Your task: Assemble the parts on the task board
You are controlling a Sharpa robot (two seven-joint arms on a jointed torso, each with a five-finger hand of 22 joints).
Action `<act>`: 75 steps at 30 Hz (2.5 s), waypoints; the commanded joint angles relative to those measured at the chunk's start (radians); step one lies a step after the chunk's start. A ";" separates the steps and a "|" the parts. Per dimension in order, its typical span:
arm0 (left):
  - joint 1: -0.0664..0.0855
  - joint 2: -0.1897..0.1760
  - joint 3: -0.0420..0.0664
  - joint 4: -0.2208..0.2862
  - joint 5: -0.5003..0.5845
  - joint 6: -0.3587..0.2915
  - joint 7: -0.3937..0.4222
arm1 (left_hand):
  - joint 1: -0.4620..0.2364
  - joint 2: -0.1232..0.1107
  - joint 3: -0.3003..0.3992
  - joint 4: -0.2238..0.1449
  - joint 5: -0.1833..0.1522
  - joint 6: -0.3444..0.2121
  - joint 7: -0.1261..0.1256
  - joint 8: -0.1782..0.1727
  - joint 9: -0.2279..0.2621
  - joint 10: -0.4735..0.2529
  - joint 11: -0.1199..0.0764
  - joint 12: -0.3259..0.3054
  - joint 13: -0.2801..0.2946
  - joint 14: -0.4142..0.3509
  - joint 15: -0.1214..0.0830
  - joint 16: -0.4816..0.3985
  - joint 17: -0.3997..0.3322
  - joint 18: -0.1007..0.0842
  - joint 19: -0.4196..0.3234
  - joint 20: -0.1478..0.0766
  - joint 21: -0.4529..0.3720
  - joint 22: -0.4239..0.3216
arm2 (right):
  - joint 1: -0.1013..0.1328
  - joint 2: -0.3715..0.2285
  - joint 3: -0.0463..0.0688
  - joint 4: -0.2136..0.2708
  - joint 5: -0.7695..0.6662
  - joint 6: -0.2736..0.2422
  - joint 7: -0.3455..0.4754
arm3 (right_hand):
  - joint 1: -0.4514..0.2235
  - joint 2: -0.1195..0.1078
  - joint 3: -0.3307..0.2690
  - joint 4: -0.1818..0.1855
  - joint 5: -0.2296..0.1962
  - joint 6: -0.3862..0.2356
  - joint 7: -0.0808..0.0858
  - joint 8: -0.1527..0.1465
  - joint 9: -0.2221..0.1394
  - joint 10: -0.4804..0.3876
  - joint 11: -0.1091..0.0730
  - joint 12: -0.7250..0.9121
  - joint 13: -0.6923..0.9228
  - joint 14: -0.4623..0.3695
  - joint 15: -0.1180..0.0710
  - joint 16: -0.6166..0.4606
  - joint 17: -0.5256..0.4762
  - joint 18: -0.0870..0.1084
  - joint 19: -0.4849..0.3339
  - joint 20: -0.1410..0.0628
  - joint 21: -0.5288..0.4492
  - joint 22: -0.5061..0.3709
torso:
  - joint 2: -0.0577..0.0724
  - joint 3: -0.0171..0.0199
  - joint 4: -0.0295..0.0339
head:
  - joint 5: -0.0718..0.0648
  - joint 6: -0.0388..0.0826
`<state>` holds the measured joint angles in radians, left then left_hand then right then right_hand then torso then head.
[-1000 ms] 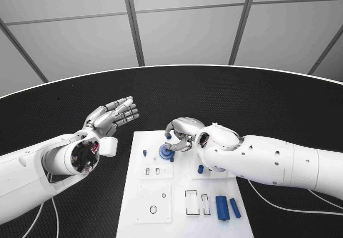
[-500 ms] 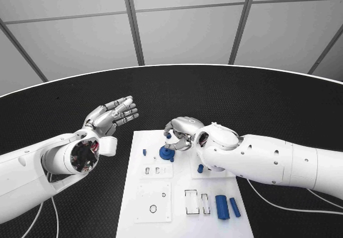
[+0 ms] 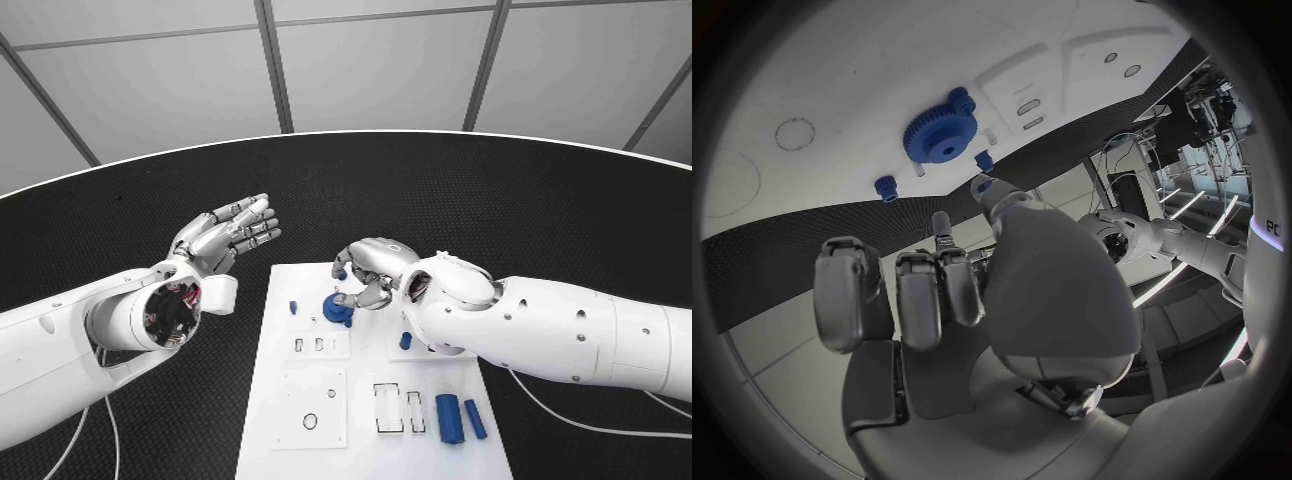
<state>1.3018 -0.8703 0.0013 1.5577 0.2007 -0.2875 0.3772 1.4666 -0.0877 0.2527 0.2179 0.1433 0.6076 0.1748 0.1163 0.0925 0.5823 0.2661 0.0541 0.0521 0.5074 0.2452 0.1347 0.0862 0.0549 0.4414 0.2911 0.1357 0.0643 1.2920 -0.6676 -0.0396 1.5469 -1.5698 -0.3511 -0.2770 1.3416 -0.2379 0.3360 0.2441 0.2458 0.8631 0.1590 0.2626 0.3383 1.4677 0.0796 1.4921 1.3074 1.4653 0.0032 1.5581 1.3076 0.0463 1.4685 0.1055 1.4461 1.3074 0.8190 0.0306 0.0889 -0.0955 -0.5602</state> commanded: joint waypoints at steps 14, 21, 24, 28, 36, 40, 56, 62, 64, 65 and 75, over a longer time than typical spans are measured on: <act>0.000 0.002 0.000 0.000 0.000 0.004 -0.002 | 0.003 0.002 0.007 -0.004 -0.006 -0.007 0.122 -0.005 -0.002 -0.006 -0.002 -0.004 -0.001 -0.008 -0.001 -0.007 -0.001 0.009 -0.007 0.003 -0.004 -0.002 | -0.001 0.011 -0.014 0.000 0.012 0.061 -0.056 | -0.022 -0.009 -0.055 0.016 -0.026 -0.002 0.000 -0.007 -0.007 0.034 -0.004 -0.004 0.182 0.098 -0.001 0.003 0.227 -0.005 0.018 0.000 -0.007 0.128 | 0.002 -0.0032 0.0030 | 0.001 0.000; 0.000 0.001 0.000 0.002 0.000 0.004 -0.003 | 0.002 0.002 0.008 -0.005 -0.006 -0.007 0.122 -0.006 -0.002 -0.007 -0.001 -0.003 -0.001 -0.009 -0.001 -0.008 -0.001 0.009 -0.010 0.003 -0.005 -0.002 | -0.001 0.026 -0.021 -0.011 0.012 0.079 -0.059 | -0.021 -0.008 -0.058 0.017 -0.026 -0.003 0.001 -0.008 -0.007 0.035 -0.004 -0.003 0.183 0.098 -0.001 0.003 0.228 -0.005 0.018 0.000 -0.007 0.129 | 0.002 -0.0026 0.0007 | 0.005 -0.003; 0.000 0.000 0.000 0.003 0.000 0.004 -0.003 | 0.002 0.002 0.008 -0.005 -0.006 -0.007 0.122 -0.006 -0.002 -0.007 -0.001 -0.003 -0.001 -0.009 -0.001 -0.008 -0.001 0.009 -0.010 0.003 -0.005 -0.002 | -0.001 0.031 -0.026 -0.016 0.012 0.090 -0.059 | -0.021 -0.008 -0.058 0.017 -0.026 -0.003 0.001 -0.008 -0.007 0.035 -0.004 -0.003 0.183 0.098 -0.001 0.003 0.228 -0.005 0.018 0.000 -0.007 0.129 | 0.003 -0.0020 0.0011 | 0.006 -0.004; 0.000 0.000 0.000 0.003 0.000 0.004 -0.003 | 0.002 0.002 0.008 -0.005 -0.006 -0.007 0.122 -0.006 -0.002 -0.007 -0.001 -0.003 -0.001 -0.009 -0.001 -0.008 -0.001 0.009 -0.010 0.003 -0.005 -0.002 | -0.001 0.035 -0.028 -0.020 0.012 0.091 -0.061 | -0.020 -0.008 -0.059 0.017 -0.026 -0.002 0.001 -0.008 -0.007 0.036 -0.004 -0.002 0.184 0.098 -0.001 0.003 0.228 -0.005 0.019 0.000 -0.006 0.129 | 0.003 -0.0004 0.0024 | 0.007 -0.006; 0.000 -0.002 0.000 0.003 0.000 0.005 -0.005 | 0.002 0.002 0.008 -0.005 -0.006 -0.007 0.122 -0.006 -0.002 -0.007 -0.001 -0.003 -0.001 -0.009 -0.001 -0.008 -0.001 0.009 -0.010 0.003 -0.005 -0.002 | -0.002 0.037 -0.030 -0.032 0.012 0.082 -0.065 | -0.010 -0.003 -0.064 0.016 -0.018 -0.002 0.001 -0.009 -0.008 0.037 -0.004 -0.001 0.185 0.098 -0.001 0.003 0.229 -0.006 0.019 0.000 -0.006 0.130 | 0.002 -0.0003 0.0011 | 0.008 -0.010; 0.000 -0.002 0.000 0.003 0.000 0.006 -0.006 | 0.002 0.002 0.008 -0.005 -0.006 -0.007 0.122 -0.006 -0.002 -0.007 -0.001 -0.003 -0.001 -0.009 -0.001 -0.008 -0.001 0.009 -0.010 0.003 -0.005 -0.002 | -0.002 0.037 -0.030 -0.033 0.012 0.079 -0.064 | -0.006 0.000 -0.065 0.015 -0.015 -0.001 0.001 -0.009 -0.008 0.037 -0.004 -0.001 0.185 0.098 -0.001 0.003 0.229 -0.006 0.020 0.000 -0.005 0.131 | 0.002 0.0001 0.0002 | 0.008 -0.010; 0.000 -0.001 0.000 0.002 0.000 0.009 -0.009 | 0.000 0.001 0.010 -0.006 -0.007 -0.006 0.122 -0.007 -0.002 -0.008 -0.001 -0.003 -0.001 -0.010 -0.001 -0.009 -0.002 0.009 -0.011 0.003 -0.005 -0.003 | -0.002 0.042 -0.030 -0.039 0.012 0.073 -0.062 | 0.017 0.009 -0.060 0.006 -0.008 0.001 0.001 -0.009 -0.008 0.038 -0.004 0.001 0.187 0.099 -0.001 0.004 0.231 -0.006 0.021 0.000 -0.004 0.133 | 0.002 -0.0014 0.0006 | 0.007 -0.012; 0.000 -0.002 0.000 0.003 0.000 0.011 -0.011 | 0.000 0.001 0.010 -0.006 -0.007 -0.006 0.122 -0.007 -0.002 -0.008 -0.001 -0.003 -0.001 -0.010 -0.001 -0.009 -0.002 0.009 -0.011 0.003 -0.005 -0.003 | -0.002 0.046 -0.030 -0.042 -0.009 0.094 -0.066 | 0.022 0.011 -0.057 0.004 -0.007 0.002 0.001 -0.009 -0.008 0.038 -0.004 0.002 0.187 0.099 -0.001 0.004 0.233 -0.007 0.022 0.000 -0.003 0.135 | 0.003 -0.0021 0.0019 | 0.007 -0.014; 0.000 -0.003 0.000 0.004 0.000 0.011 -0.011 | 0.000 0.001 0.010 -0.006 -0.007 -0.006 0.122 -0.007 -0.002 -0.008 -0.001 -0.003 -0.001 -0.010 -0.001 -0.009 -0.002 0.009 -0.011 0.003 -0.005 -0.003 | -0.002 0.048 -0.030 -0.043 -0.012 0.102 -0.067 | 0.026 0.010 -0.056 0.002 -0.007 0.003 0.000 -0.009 -0.008 0.038 -0.004 0.001 0.187 0.099 -0.001 0.004 0.232 -0.007 0.022 0.000 -0.002 0.135 | 0.003 -0.0015 0.0019 | 0.007 -0.016; 0.000 -0.003 0.000 0.004 0.000 0.011 -0.011 | 0.000 0.001 0.010 -0.006 -0.007 -0.006 0.122 -0.007 -0.002 -0.008 -0.001 -0.003 -0.001 -0.010 -0.001 -0.009 -0.002 0.009 -0.011 0.003 -0.005 -0.003 | -0.002 0.048 -0.030 -0.044 -0.013 0.105 -0.068 | 0.027 0.010 -0.056 0.001 -0.007 0.003 0.000 -0.009 -0.008 0.038 -0.004 0.001 0.187 0.099 -0.001 0.004 0.232 -0.007 0.022 0.000 -0.003 0.135 | 0.002 -0.0015 0.0017 | 0.007 -0.016; 0.000 -0.004 0.000 0.004 0.000 0.012 -0.013 | 0.000 0.001 0.010 -0.006 -0.007 -0.006 0.122 -0.007 -0.002 -0.008 -0.001 -0.003 -0.001 -0.010 -0.001 -0.009 -0.002 0.009 -0.011 0.003 -0.005 -0.003 | -0.002 0.052 -0.030 -0.050 -0.016 0.119 -0.074 | 0.039 0.011 -0.050 -0.007 0.001 0.005 0.001 -0.009 -0.009 0.038 -0.004 0.002 0.187 0.099 -0.001 0.004 0.233 -0.007 0.022 0.000 -0.003 0.135 | 0.001 -0.0004 0.0000 | 0.008 -0.020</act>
<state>1.3018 -0.8741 0.0012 1.5616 0.2007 -0.2754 0.3647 1.4666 -0.0877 0.2583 0.2124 0.1433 0.6076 0.1748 0.1163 0.0919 0.5824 0.2660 0.0541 0.0522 0.5037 0.2416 0.1307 0.0855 0.0548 0.4378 0.2947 0.1357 0.0623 1.2902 -0.6161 -0.0698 1.4974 -1.5862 -0.2326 -0.3509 1.3703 -0.2277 0.2851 0.2436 0.2422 0.8627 0.1587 0.2586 0.3299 1.4677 0.0795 1.4920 1.3077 1.4652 0.0033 1.5581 1.3073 0.0463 1.4685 0.1055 1.4425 1.3073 0.8207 0.0293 0.0901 -0.0875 -0.5799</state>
